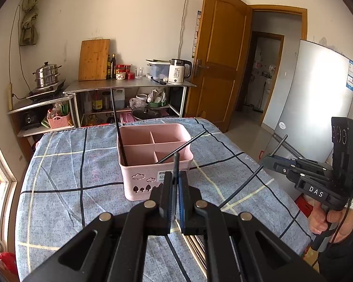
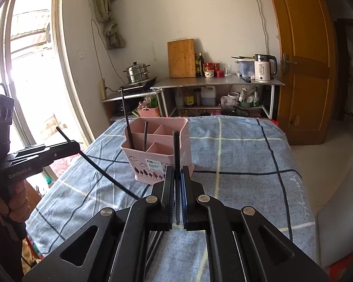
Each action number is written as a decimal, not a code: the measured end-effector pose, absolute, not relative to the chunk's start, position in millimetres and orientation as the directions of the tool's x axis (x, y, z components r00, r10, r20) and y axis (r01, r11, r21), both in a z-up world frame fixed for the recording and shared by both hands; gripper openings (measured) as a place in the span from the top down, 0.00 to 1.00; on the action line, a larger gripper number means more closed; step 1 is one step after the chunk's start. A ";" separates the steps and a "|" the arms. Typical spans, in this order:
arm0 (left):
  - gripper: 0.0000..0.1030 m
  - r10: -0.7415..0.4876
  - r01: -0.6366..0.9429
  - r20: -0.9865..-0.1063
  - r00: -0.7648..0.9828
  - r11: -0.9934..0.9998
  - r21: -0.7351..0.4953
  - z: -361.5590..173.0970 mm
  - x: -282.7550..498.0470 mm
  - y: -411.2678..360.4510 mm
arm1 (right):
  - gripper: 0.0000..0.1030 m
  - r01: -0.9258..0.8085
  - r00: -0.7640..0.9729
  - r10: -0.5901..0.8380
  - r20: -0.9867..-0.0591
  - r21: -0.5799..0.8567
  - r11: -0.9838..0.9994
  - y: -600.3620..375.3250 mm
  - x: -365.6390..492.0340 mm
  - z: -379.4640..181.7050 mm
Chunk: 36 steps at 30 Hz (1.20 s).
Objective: Organize utensils
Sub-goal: 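Raise both chopsticks upright, insert them into the pink basket and open both tools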
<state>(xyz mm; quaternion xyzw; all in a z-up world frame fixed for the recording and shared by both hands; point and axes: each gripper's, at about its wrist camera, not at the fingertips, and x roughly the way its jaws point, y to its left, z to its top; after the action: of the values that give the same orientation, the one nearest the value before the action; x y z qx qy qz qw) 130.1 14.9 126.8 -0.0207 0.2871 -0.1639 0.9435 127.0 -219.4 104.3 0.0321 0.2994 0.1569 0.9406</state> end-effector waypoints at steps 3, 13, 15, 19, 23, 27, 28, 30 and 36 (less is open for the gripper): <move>0.95 -0.321 0.298 -0.535 0.781 0.945 -0.132 125.9 130.4 14.6 | 0.95 -0.284 0.770 0.317 -0.553 0.148 0.948 -219.8 123.2 102.7; 0.95 -0.318 0.293 -0.527 0.788 0.947 -0.134 133.6 126.4 20.2 | 0.95 -0.297 0.774 0.318 -0.548 0.129 0.946 -217.5 120.7 108.8; 0.95 -0.323 0.296 -0.521 0.790 0.945 -0.137 137.5 125.6 22.7 | 0.95 -0.308 0.776 0.325 -0.540 0.126 0.943 -215.3 118.9 114.4; 0.95 -0.320 0.294 -0.514 0.796 0.946 -0.133 148.6 126.7 26.5 | 0.95 -0.335 0.781 0.345 -0.521 0.117 0.935 -209.0 119.2 127.4; 0.95 -0.318 0.291 -0.490 0.812 0.947 -0.134 167.1 129.2 34.2 | 0.95 -0.371 0.785 0.374 -0.493 0.109 0.922 -197.0 122.9 142.4; 0.95 -0.305 0.280 -0.461 0.833 0.952 -0.124 188.9 134.3 41.2 | 0.95 -0.406 0.792 0.405 -0.457 0.101 0.908 -181.0 129.5 158.0; 0.95 -0.303 0.277 -0.454 0.838 0.953 -0.123 194.2 136.3 43.3 | 0.95 -0.414 0.795 0.411 -0.447 0.097 0.905 -176.6 131.5 161.9; 0.95 -0.299 0.272 -0.437 0.848 0.954 -0.125 205.1 141.3 48.0 | 0.95 -0.428 0.799 0.423 -0.427 0.092 0.899 -168.4 136.8 169.6; 0.95 -0.289 0.264 -0.394 0.873 0.957 -0.118 225.5 159.1 55.9 | 0.95 -0.438 0.818 0.442 -0.369 0.100 0.894 -153.5 158.5 189.4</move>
<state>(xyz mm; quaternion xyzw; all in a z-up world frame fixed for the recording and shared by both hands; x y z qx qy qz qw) 159.1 55.9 225.5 -0.0302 0.2081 -0.1429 0.9671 158.5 -153.5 189.4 0.0051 0.1948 0.2305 0.9533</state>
